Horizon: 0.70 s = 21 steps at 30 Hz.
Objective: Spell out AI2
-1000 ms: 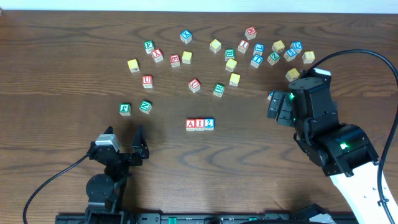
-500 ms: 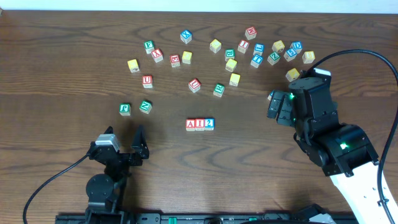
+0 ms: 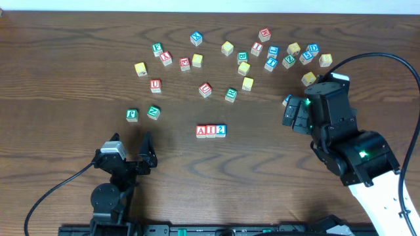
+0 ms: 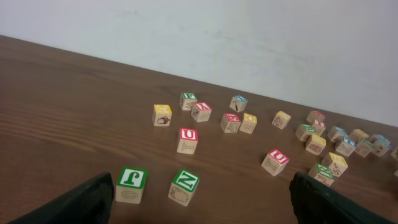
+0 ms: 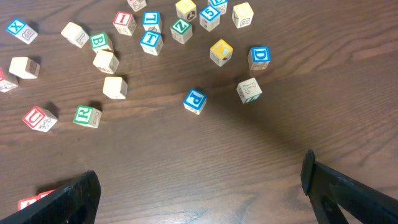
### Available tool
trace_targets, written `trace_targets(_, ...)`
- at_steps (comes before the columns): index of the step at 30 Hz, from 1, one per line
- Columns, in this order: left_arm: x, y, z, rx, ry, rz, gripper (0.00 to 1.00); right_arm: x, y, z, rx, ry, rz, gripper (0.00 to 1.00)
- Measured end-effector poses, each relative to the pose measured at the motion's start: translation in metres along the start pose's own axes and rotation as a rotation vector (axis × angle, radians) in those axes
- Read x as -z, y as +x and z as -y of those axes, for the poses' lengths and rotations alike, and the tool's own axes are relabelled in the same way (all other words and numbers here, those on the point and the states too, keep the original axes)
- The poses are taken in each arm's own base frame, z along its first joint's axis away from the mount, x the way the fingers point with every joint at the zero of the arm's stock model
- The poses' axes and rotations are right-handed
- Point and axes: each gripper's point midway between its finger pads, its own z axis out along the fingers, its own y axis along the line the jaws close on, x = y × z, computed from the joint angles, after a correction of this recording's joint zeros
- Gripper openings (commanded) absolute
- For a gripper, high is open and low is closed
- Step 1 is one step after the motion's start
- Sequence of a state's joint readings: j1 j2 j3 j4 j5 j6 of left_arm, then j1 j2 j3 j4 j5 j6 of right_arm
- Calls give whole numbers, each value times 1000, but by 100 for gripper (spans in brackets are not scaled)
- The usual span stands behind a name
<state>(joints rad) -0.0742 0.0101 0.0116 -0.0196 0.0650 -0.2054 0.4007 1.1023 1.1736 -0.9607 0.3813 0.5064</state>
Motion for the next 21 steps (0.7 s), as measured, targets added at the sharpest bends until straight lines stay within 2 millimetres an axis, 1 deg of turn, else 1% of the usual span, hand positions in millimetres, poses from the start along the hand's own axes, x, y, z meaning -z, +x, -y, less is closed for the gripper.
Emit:
trace_targets(2, 0, 0, 0, 0, 0, 0, 89, 4, -1, 1, -5, -6, 11, 99)
trace_targets(5, 0, 0, 0, 0, 0, 0, 89, 16, -4, 6, -18, -17, 41, 99)
trace_targets(8, 0, 0, 0, 0, 0, 0, 89, 36, -17, 13, -62, -45, 131, 99)
trace_targets(11, 0, 0, 0, 0, 1, 0, 89, 57, -47, 13, -135, -122, 320, 99)
trace_targets(13, 0, 0, 0, 0, 1, 0, 89, 72, -65, 13, -160, -184, 477, 99)
trace_targets(14, 0, -1, 0, 0, 1, 0, 89, 82, -75, 11, -161, -233, 590, 99)
trace_targets(15, 0, -1, 0, 0, 1, 0, 89, 82, -73, 12, -151, -237, 608, 99)
trace_targets(17, 0, -1, 0, 0, 1, -1, 89, 94, -82, 9, -119, -306, 806, 99)
trace_targets(19, 0, -1, 1, 0, 2, -2, 89, 97, -77, 6, -73, -346, 935, 99)
trace_targets(20, 0, -1, 1, 0, 1, -2, 89, 94, -70, 5, -45, -353, 960, 99)
trace_targets(21, 0, -1, 1, 0, 2, -2, 89, 92, -63, 4, -14, -368, 1022, 99)
